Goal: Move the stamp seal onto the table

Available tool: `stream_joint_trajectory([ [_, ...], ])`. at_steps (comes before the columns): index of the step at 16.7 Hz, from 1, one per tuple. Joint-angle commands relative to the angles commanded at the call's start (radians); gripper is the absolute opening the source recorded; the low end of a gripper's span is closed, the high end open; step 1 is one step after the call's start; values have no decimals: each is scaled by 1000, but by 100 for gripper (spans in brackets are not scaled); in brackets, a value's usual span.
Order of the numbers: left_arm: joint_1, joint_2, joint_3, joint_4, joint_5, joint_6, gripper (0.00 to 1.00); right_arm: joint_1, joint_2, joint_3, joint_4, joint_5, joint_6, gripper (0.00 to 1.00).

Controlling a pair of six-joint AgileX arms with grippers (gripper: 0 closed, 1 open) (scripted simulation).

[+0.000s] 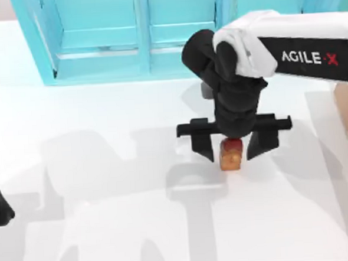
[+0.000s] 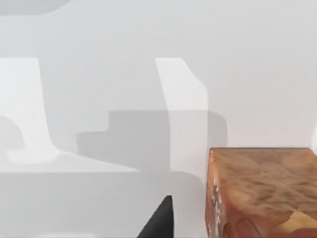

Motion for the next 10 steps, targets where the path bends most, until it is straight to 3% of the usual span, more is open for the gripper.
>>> stream_joint_trajectory([
  [2,0,0,0,0,0,0,100,0,0,0,0,0,0,100],
  [10,0,0,0,0,0,0,100,-2,-1,0,0,0,0,100],
])
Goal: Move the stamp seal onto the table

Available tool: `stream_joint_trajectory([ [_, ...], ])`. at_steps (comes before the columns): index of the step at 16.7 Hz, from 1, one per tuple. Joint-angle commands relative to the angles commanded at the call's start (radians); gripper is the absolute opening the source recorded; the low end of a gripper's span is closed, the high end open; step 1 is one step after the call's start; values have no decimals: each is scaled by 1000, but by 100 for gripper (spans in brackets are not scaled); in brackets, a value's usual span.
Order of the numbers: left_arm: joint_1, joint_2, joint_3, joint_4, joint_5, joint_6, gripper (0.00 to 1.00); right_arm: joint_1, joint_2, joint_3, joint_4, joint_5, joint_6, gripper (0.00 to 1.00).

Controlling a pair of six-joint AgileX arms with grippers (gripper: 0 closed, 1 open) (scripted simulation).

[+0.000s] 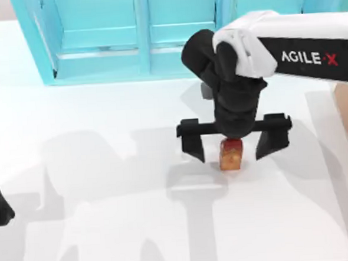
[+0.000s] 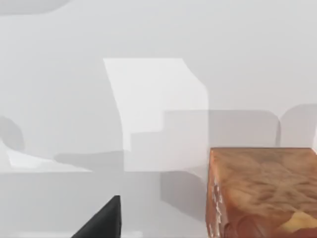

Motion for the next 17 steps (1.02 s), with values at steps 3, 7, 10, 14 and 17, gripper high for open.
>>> stream_joint_trajectory([
  [3,0,0,0,0,0,0,100,0,1,38,-35,-1,3,100],
  [7,0,0,0,0,0,0,100,-1,-3,202,-193,-7,6,100],
  [10,0,0,0,0,0,0,100,-2,-9,352,-356,-8,5,100],
  [14,0,0,0,0,0,0,100,-4,-18,515,-537,-3,0,100],
  [17,0,0,0,0,0,0,100,-4,-23,563,-586,0,-5,100],
])
